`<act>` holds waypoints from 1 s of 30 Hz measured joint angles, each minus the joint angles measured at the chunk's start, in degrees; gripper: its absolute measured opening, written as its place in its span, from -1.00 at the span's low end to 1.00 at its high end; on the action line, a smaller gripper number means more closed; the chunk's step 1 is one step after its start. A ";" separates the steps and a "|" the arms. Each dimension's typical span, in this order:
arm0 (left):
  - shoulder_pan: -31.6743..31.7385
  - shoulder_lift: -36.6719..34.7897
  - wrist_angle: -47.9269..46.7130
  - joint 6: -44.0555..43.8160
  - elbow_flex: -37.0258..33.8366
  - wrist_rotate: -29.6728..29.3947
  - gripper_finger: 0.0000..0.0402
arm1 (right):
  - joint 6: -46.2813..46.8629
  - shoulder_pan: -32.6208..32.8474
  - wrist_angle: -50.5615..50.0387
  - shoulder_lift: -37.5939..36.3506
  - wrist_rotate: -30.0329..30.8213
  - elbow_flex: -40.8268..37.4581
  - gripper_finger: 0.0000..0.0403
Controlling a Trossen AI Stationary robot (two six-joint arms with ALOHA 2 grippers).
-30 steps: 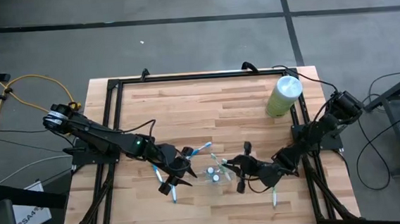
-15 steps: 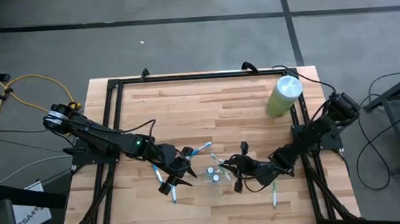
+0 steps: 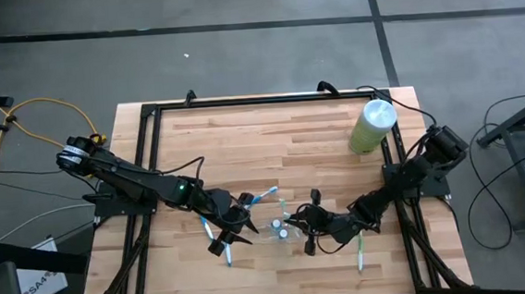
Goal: Pick & Place toothbrushing station
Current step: Put the left green toothbrush into the transparent organizer
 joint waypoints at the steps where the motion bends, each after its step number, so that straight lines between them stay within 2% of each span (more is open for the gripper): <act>1: 0.00 0.00 0.00 -0.02 0.00 -0.01 -0.25 | 0.00 0.00 -0.08 0.00 -0.04 0.02 -0.94; 20: 0.00 0.00 0.00 -0.15 0.00 -0.01 -0.25 | 0.94 0.00 -1.85 0.00 -0.32 0.02 -0.86; 30: 0.00 0.00 0.00 -0.15 0.00 -0.01 -0.25 | 8.04 -0.11 -8.18 -0.02 0.27 0.02 -0.78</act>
